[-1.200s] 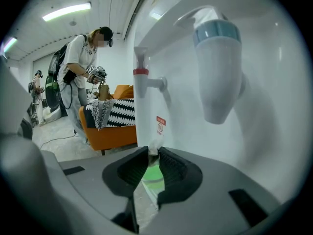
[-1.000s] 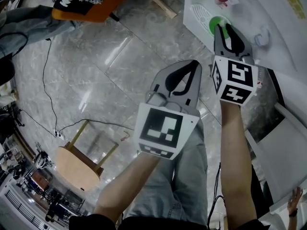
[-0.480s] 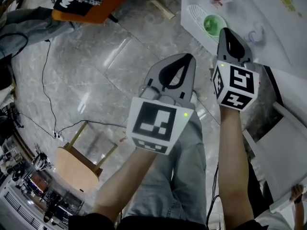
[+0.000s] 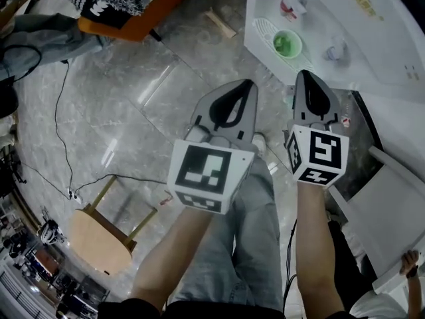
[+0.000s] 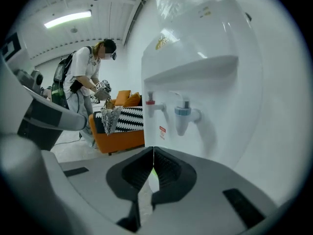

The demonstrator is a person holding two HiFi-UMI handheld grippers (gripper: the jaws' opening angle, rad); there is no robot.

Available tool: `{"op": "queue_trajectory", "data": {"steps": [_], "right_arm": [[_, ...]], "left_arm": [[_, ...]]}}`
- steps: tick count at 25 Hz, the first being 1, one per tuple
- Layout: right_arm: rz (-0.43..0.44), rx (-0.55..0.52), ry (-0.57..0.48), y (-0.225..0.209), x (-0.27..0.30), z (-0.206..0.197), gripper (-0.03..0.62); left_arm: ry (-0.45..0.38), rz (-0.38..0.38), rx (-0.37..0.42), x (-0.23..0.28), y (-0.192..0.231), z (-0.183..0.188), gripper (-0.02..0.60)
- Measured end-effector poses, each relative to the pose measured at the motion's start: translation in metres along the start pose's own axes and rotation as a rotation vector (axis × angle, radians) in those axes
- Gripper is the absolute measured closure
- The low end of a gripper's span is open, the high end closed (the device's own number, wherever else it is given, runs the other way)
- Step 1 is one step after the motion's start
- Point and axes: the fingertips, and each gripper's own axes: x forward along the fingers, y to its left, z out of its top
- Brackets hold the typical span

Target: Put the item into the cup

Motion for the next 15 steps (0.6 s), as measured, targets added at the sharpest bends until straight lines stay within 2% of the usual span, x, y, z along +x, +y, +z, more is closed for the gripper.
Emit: {"op": "queue_trajectory", "data": {"steps": [8, 15], "right_arm": [[0.003, -0.04, -0.055, -0.004, -0.056, 0.039, 0.582], [0.021, -0.024, -0.133, 0.011, -0.107, 0.094, 0.583]], "left_arm": [[-0.04, 0.015, -0.03, -0.03, -0.015, 0.009, 0.566], [-0.13, 0.07, -0.052, -0.072, -0.016, 0.056, 0.568]]}}
